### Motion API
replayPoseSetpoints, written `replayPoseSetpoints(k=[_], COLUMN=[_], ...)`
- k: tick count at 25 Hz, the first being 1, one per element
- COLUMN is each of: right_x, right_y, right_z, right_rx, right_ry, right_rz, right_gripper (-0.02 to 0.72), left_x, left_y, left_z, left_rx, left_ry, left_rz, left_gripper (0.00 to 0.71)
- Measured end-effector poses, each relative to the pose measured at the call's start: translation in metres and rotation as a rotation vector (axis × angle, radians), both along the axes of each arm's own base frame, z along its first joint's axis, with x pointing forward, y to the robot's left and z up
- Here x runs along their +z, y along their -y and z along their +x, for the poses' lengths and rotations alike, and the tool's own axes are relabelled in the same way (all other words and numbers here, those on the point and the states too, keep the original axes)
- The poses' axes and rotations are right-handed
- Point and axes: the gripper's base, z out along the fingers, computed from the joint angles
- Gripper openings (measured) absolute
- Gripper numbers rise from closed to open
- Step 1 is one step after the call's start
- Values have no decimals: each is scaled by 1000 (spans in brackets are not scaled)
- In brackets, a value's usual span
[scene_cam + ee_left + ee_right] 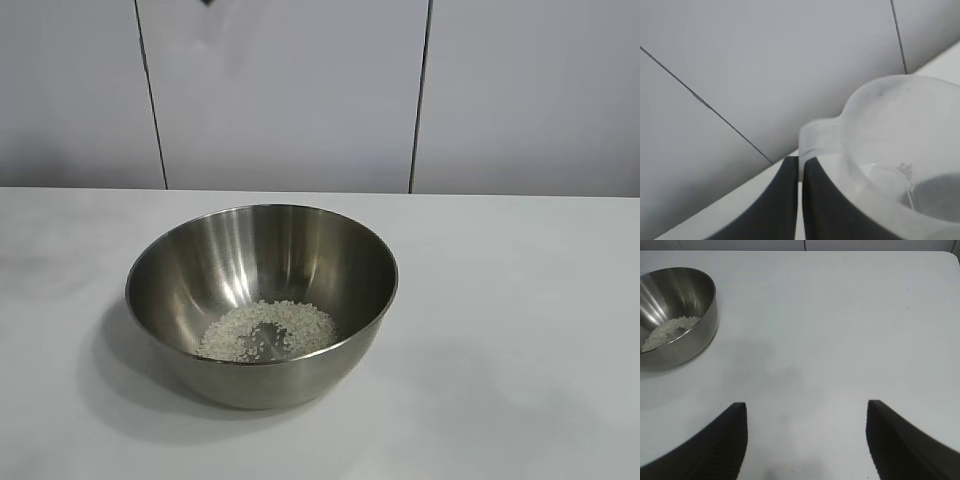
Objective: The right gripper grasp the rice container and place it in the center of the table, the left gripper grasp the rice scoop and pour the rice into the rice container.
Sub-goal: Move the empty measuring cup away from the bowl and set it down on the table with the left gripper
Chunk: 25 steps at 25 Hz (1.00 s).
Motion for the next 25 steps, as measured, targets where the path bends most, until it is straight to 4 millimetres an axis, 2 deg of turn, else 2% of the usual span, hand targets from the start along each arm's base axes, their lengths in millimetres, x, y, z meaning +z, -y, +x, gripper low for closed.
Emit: replayPoseSetpoints(k=[3, 6, 10, 13, 17, 22, 25], right_x=[0, 0, 0, 0, 0, 0, 0], right_y=[0, 0, 0, 0, 0, 0, 0], right_z=[0, 0, 0, 0, 0, 0, 0], right_rx=[0, 0, 0, 0, 0, 0, 0], right_ry=[0, 0, 0, 0, 0, 0, 0], right_rz=[0, 0, 0, 0, 0, 0, 0], right_gripper=[463, 463, 463, 463, 463, 463, 463], left_x=[6, -5, -41, -67, -95, -119, -133], left_y=[-37, -82, -134, -170, -194, -193, -193], left_z=[4, 7, 0, -15, -33, -47, -49], left_rx=[-1, 27, 67, 129, 235, 248, 238], left_ry=[40, 58, 68, 112, 123, 91, 66], left_rz=[-144, -292, -498, -596, -589, -464, -404], left_gripper=[9, 9, 9, 9, 9, 9, 9])
